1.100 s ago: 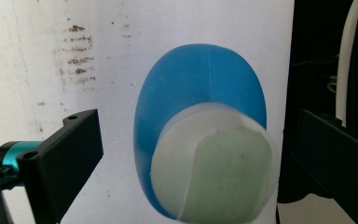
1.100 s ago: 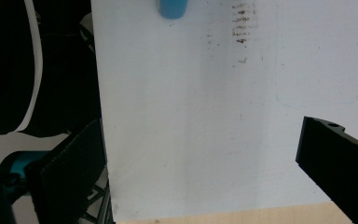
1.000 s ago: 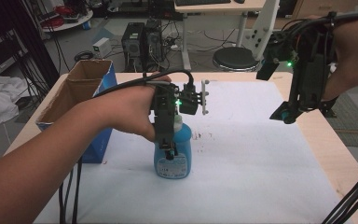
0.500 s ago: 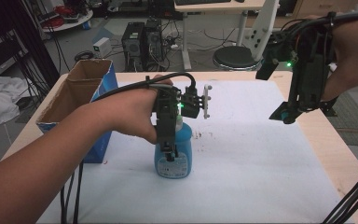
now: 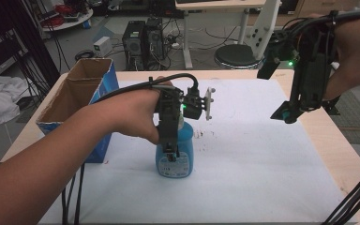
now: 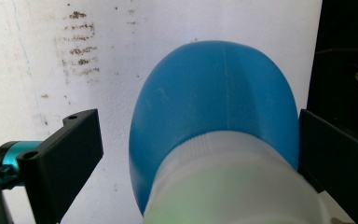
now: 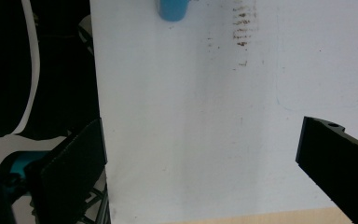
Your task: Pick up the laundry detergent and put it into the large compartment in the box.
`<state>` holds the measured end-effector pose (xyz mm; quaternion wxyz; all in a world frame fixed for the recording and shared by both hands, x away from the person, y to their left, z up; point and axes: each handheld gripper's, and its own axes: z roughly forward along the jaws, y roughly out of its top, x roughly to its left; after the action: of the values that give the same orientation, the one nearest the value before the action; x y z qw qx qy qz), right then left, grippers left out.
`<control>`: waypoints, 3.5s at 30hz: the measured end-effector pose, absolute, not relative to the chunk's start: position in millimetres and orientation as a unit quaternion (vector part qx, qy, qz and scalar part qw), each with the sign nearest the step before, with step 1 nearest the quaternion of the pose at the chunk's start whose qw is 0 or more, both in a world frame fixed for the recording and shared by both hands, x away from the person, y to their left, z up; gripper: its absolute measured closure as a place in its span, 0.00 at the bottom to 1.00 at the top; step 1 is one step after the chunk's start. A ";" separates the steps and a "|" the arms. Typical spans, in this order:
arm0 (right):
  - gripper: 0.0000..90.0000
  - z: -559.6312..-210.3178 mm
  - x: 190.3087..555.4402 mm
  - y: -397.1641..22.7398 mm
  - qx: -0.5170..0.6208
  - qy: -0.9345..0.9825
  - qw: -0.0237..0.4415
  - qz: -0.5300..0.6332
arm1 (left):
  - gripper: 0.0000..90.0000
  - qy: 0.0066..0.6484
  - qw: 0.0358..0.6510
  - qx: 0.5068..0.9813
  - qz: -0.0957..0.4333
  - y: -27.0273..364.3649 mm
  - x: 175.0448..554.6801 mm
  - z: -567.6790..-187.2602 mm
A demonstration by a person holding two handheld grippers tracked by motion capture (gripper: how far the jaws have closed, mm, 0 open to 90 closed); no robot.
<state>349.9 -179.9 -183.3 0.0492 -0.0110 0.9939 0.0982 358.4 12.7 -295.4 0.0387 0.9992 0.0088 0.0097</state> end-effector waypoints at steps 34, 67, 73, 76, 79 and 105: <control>0.01 -185.0 351.3 -180.2 -0.006 0.994 0.049 0.099 | 0.21 0.007 0.025 1.000 0.010 11.3 358.3 -297.5; 0.01 -187.9 353.4 -176.1 -0.008 0.995 0.044 0.094 | 0.33 0.005 0.016 1.000 -0.001 10.3 359.1 -298.1; 0.01 -188.8 353.9 -176.5 -0.008 0.994 0.045 0.095 | 0.34 0.014 0.019 1.000 -0.005 10.0 358.6 -296.7; 0.01 -189.4 354.4 -176.7 -0.009 0.994 0.044 0.096 | 0.42 0.014 0.014 1.000 -0.004 9.5 358.7 -296.6; 0.01 -189.9 354.4 -176.9 -0.009 0.994 0.043 0.096 | 0.42 0.012 0.011 1.000 -0.003 8.6 358.7 -296.5; 0.01 -193.1 354.5 -173.7 -0.011 0.994 0.044 0.095 | 0.43 0.079 0.020 0.997 -0.018 21.5 364.2 -250.3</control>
<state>354.5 -173.7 -193.1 0.0439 -0.0112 0.9944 0.0953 364.2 21.5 -250.3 0.0197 0.9965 0.0789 -0.0179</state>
